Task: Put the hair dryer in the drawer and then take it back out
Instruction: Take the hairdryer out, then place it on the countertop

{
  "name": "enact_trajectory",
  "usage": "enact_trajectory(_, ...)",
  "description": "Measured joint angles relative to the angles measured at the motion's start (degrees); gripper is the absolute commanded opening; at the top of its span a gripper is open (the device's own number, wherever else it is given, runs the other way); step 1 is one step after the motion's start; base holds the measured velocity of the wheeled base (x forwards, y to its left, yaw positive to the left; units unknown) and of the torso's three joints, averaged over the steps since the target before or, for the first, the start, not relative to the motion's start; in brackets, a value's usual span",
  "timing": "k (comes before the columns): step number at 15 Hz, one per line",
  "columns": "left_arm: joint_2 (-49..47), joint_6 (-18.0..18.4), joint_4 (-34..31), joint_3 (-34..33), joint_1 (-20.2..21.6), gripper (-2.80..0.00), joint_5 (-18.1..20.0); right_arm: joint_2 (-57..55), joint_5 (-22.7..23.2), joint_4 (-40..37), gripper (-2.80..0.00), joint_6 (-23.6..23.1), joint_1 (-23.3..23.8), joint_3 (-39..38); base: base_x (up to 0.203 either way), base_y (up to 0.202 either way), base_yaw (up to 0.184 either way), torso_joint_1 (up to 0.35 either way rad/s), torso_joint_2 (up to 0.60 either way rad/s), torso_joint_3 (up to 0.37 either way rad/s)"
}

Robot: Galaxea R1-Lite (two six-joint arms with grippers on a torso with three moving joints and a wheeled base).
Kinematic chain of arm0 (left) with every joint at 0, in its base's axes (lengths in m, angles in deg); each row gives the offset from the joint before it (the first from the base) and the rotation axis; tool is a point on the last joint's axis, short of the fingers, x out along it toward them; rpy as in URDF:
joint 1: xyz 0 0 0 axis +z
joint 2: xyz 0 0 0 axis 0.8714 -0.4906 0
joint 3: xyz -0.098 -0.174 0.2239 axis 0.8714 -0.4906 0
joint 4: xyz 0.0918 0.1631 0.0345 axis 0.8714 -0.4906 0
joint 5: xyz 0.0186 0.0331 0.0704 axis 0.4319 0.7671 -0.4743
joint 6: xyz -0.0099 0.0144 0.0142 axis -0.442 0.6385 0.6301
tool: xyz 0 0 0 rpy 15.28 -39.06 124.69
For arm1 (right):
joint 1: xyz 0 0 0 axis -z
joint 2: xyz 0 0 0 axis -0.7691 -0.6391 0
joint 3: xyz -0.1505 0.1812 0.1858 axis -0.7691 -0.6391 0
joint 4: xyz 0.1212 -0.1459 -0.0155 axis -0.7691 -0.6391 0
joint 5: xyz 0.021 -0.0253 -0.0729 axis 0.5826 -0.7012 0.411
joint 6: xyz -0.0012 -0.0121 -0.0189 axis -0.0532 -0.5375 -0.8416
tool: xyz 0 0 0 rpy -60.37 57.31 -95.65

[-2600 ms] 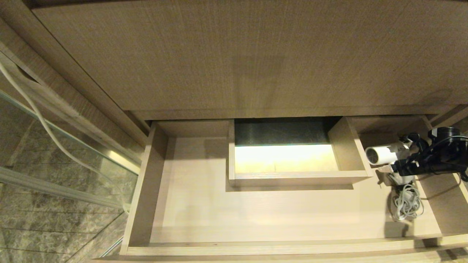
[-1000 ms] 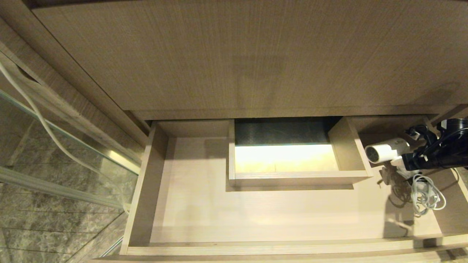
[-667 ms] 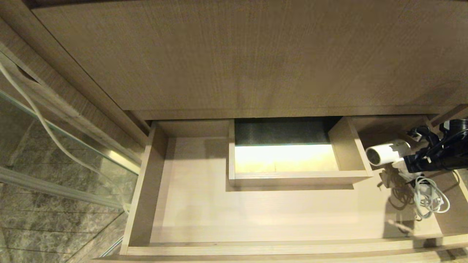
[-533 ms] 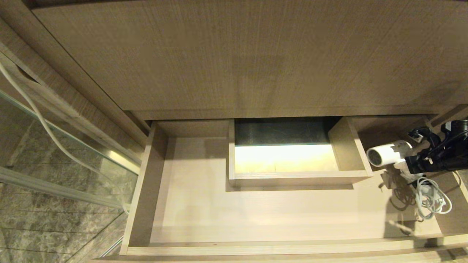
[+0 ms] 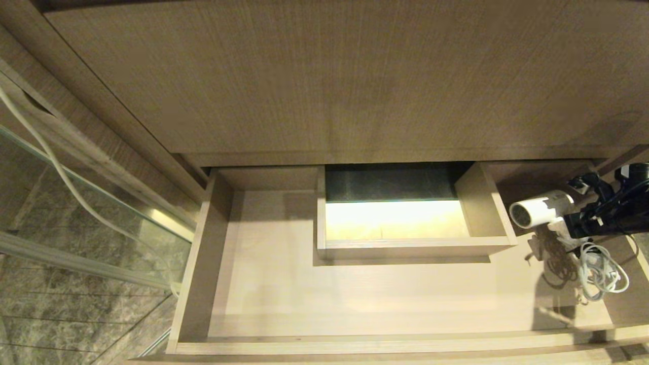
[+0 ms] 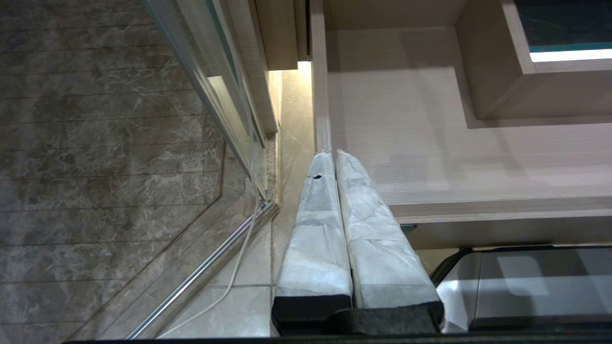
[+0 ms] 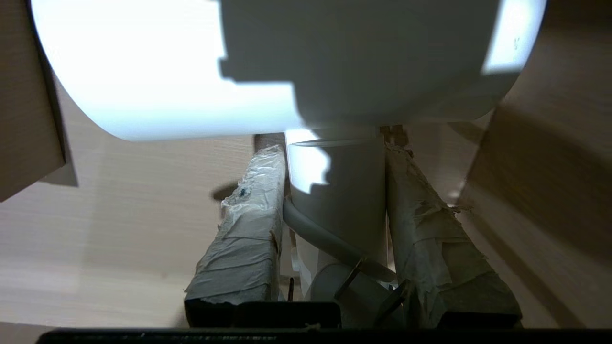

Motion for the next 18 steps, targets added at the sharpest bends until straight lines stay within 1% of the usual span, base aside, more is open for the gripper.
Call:
enact_trajectory(6,0.0,-0.02,0.0,0.0,0.02,-2.8,0.0,5.16,-0.11,-0.11,-2.8,-2.73,0.28,-3.27,0.0,0.0,0.0,0.0,0.0,0.0)
enact_trajectory(15,0.0,-0.02,0.0,0.0,0.02,-2.8,0.0,16.54,-0.13,-0.41,-2.8,-3.15,0.39,-10.67,0.0,0.0,0.0,0.0,0.0,0.0)
enact_trajectory(18,0.0,0.01,0.01,0.0,0.02,-2.8,0.0,20.02,-0.11,-0.46,-2.8,-4.01,0.39,-12.52,0.0,0.0,0.0,0.0,0.0,0.0)
